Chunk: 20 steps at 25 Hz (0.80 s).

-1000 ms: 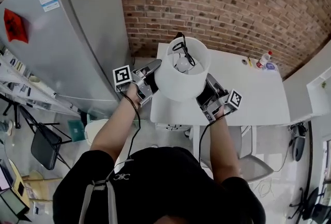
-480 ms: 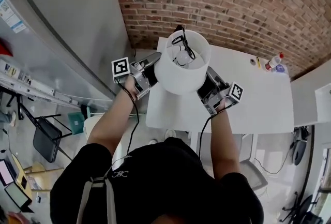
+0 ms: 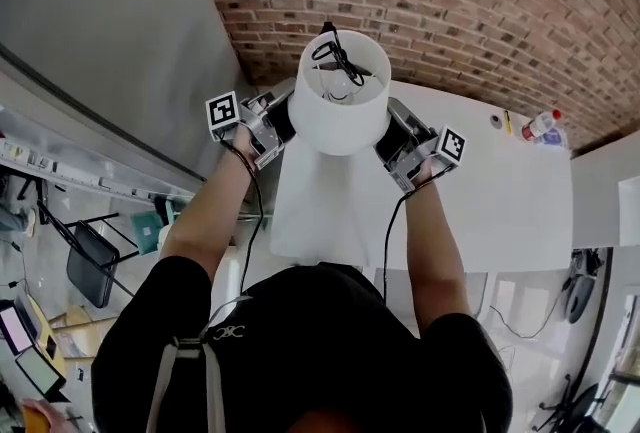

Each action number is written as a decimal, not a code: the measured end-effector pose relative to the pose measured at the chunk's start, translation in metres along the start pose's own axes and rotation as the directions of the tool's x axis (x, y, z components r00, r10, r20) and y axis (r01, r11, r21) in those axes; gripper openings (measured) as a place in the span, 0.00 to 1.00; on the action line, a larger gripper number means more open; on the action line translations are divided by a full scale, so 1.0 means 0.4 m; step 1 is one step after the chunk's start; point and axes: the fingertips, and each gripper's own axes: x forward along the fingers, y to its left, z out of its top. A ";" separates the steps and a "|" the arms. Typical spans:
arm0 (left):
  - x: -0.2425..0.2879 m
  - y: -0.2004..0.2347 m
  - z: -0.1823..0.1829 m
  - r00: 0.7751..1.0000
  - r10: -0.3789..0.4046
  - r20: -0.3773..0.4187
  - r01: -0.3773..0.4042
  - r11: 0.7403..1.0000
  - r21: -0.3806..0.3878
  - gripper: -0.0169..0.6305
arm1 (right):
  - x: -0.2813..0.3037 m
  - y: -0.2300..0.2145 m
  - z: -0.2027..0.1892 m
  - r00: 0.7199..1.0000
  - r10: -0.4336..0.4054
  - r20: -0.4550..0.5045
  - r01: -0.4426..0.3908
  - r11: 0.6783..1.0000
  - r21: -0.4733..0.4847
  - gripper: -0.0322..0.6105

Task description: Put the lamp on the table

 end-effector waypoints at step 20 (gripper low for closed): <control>0.139 0.144 0.081 0.999 0.038 -0.012 -0.038 0.999 -0.010 0.34 | 0.023 -0.135 0.171 0.999 -0.010 0.038 0.009 1.000 0.030 0.30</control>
